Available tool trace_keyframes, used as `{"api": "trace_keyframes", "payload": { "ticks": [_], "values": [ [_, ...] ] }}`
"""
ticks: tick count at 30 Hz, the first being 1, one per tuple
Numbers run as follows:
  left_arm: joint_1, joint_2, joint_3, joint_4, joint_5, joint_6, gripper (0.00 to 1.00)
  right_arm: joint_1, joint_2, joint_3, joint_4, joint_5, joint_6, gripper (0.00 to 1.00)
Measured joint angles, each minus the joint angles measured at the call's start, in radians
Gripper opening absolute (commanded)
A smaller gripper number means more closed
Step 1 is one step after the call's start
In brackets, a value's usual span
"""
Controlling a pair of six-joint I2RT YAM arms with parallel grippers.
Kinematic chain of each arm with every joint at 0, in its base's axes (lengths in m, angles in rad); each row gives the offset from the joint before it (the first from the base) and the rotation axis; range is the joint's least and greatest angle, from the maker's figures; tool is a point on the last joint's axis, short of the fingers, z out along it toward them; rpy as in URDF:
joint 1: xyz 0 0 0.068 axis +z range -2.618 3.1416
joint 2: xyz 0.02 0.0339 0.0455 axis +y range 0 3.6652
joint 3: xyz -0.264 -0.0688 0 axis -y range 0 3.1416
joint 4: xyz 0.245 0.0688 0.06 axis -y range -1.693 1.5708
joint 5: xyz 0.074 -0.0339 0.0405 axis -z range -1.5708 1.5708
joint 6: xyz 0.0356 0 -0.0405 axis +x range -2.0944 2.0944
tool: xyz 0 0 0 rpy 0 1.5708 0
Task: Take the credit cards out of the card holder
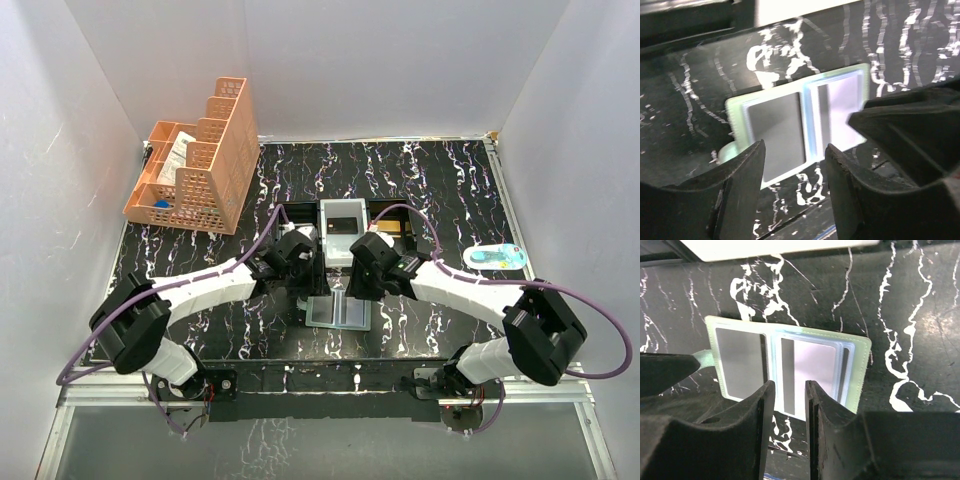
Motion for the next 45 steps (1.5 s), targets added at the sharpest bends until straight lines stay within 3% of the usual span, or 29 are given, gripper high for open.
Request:
{"api": "trace_keyframes", "payload": {
  "ticks": [17, 32, 45],
  "values": [
    [0.0, 0.108, -0.011, 0.233, 0.225, -0.085, 0.42, -0.013, -0.01, -0.096, 0.02, -0.016, 0.016, 0.27],
    [0.0, 0.163, -0.097, 0.316, 0.235, -0.145, 0.28, -0.015, 0.003, -0.113, 0.086, -0.069, 0.024, 0.16],
    [0.002, 0.156, -0.148, 0.385, 0.237, -0.183, 0.12, -0.021, 0.011, -0.122, 0.116, -0.103, 0.021, 0.17]
  ]
}}
